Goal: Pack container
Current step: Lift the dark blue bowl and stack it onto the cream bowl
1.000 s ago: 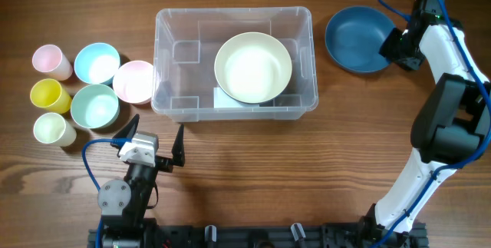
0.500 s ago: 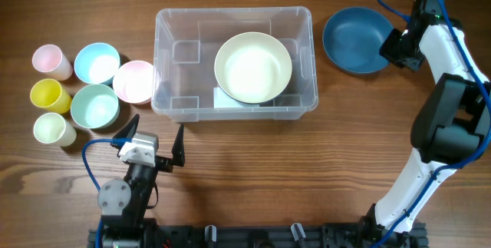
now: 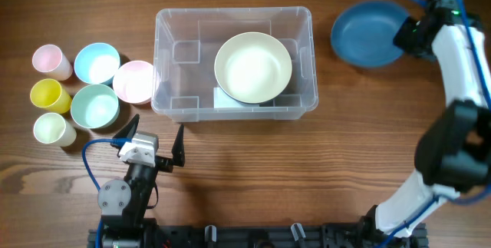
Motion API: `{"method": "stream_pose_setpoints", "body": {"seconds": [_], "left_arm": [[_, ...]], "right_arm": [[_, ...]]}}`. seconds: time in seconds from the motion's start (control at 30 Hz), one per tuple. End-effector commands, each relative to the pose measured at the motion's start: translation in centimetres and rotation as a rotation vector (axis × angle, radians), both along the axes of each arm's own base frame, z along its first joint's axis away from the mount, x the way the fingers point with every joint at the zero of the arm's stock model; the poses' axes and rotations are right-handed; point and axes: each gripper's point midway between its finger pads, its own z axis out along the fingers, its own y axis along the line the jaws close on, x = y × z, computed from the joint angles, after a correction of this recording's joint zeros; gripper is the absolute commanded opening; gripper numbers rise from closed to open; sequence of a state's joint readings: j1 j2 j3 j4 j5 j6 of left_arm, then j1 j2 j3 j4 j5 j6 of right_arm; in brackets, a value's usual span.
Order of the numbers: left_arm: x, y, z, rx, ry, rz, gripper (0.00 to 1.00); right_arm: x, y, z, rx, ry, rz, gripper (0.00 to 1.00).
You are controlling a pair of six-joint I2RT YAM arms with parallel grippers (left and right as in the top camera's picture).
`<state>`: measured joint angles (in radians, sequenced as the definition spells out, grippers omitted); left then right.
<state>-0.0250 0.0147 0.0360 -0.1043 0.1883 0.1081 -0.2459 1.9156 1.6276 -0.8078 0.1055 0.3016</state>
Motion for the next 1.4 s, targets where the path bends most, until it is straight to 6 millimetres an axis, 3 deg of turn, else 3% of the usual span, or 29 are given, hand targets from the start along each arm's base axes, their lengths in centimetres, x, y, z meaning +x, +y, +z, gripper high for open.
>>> {"method": "stream_pose_setpoints", "body": {"seconds": [0.0,0.07,0.13,0.23,0.3,0.4,0.47,0.53,0.63,0.67,0.93,1.1,1.13,1.2,1.37], "left_arm": [[0.0,0.1,-0.3,0.011,-0.001,0.004,1.0],[0.0,0.1,-0.3,0.011,-0.001,0.004,1.0],[0.0,0.1,-0.3,0.011,-0.001,0.004,1.0],[0.0,0.1,-0.3,0.011,-0.001,0.004,1.0],[0.0,0.1,-0.3,0.011,-0.001,0.004,1.0],[0.0,0.1,-0.3,0.011,-0.001,0.004,1.0],[0.0,0.1,-0.3,0.011,-0.001,0.004,1.0],[0.0,0.1,-0.3,0.011,-0.001,0.004,1.0],[0.0,0.1,-0.3,0.011,-0.001,0.004,1.0],[0.0,0.1,-0.3,0.011,-0.001,0.004,0.99],[0.0,0.1,-0.3,0.011,-0.001,0.004,1.0],[0.0,0.1,-0.3,0.011,-0.001,0.004,1.0],[0.0,0.1,-0.3,0.011,-0.001,0.004,1.0],[0.0,0.1,-0.3,0.011,-0.001,0.004,1.0],[0.0,0.1,-0.3,0.011,-0.001,0.004,1.0]], "right_arm": [[-1.0,-0.2,7.8,-0.076,-0.155,0.005,0.04],[-1.7,0.6,11.1,-0.088,-0.231,0.022,0.04],[-2.3,2.9,14.6,-0.066,-0.318,0.099,0.05],[-3.4,8.0,18.3,0.003,-0.417,0.252,0.04],[-4.2,11.3,19.3,0.024,-0.434,0.341,0.04],[-4.9,16.8,19.1,0.045,-0.413,0.488,0.04],[-5.4,21.8,18.0,0.056,-0.378,0.623,0.04],[-5.5,24.3,17.1,0.045,-0.352,0.673,0.04],[-5.2,27.6,14.6,-0.016,-0.291,0.727,0.04],[-4.8,29.7,11.7,-0.024,-0.221,0.764,0.04],[-2.7,31.2,2.5,-0.004,-0.024,0.742,0.05],[-2.6,31.3,-0.9,-0.009,0.058,0.742,0.05],[-2.6,31.3,-1.2,-0.009,0.063,0.743,0.17],[-2.6,31.3,-1.1,-0.011,0.062,0.745,0.5],[-2.2,31.0,0.0,-0.031,0.031,0.756,0.54]]}}
